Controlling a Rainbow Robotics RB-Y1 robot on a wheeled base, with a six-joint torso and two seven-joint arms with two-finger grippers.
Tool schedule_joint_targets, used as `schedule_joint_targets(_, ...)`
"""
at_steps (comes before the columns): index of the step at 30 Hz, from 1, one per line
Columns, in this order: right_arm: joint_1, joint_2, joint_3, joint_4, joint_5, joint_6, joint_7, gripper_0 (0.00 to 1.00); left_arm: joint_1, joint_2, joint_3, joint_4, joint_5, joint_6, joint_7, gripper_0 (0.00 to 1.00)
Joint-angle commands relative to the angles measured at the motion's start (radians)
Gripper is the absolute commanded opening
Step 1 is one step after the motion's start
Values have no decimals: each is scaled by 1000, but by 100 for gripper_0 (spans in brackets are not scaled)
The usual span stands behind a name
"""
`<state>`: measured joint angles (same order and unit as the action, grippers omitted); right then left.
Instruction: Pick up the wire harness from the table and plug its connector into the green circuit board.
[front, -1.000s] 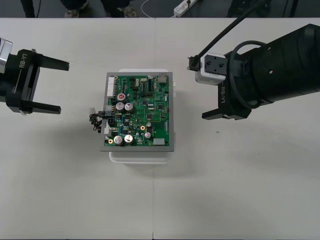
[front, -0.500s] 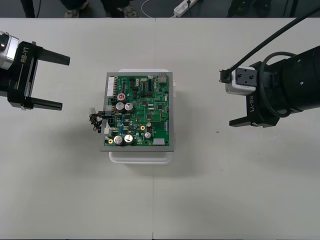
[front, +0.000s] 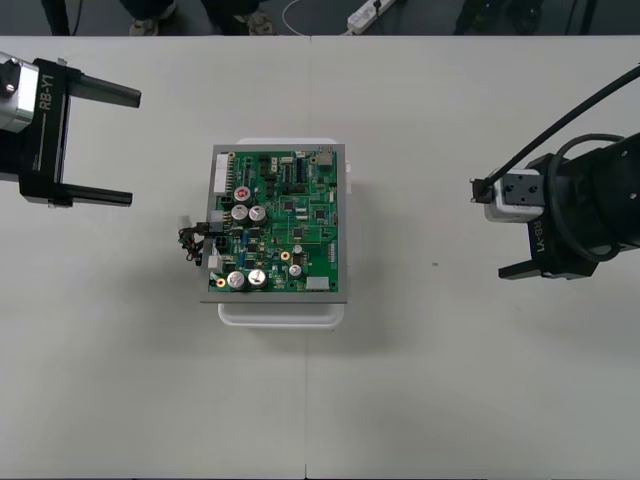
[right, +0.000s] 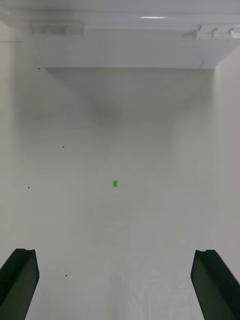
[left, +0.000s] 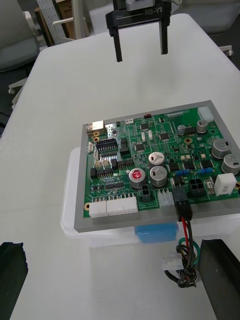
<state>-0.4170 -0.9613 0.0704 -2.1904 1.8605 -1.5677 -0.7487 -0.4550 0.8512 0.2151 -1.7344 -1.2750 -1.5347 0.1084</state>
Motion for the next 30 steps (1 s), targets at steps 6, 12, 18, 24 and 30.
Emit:
schedule_joint_targets(6, 40, -96, -34, -29, -32, -3, 49, 89, 27, -70, 96, -43, -14, -36, 166, 100)
schedule_joint_targets(12, 57, -108, -34, -29, -53, -3, 41, 89, 44, -75, 109, -82, -46, -36, 169, 100)
schedule_joint_targets(18, 60, -116, -34, -29, -72, 11, 29, 89, 50, -96, 109, -86, -52, -36, 185, 100)
schedule_joint_targets(24, 92, -146, -34, -29, -98, 110, 20, 89, 59, -101, 107, -86, -53, -36, 195, 100)
schedule_joint_targets(30, 112, -169, -34, -6, -198, 204, 12, 89, 76, -103, 92, -91, -66, -36, 191, 100)
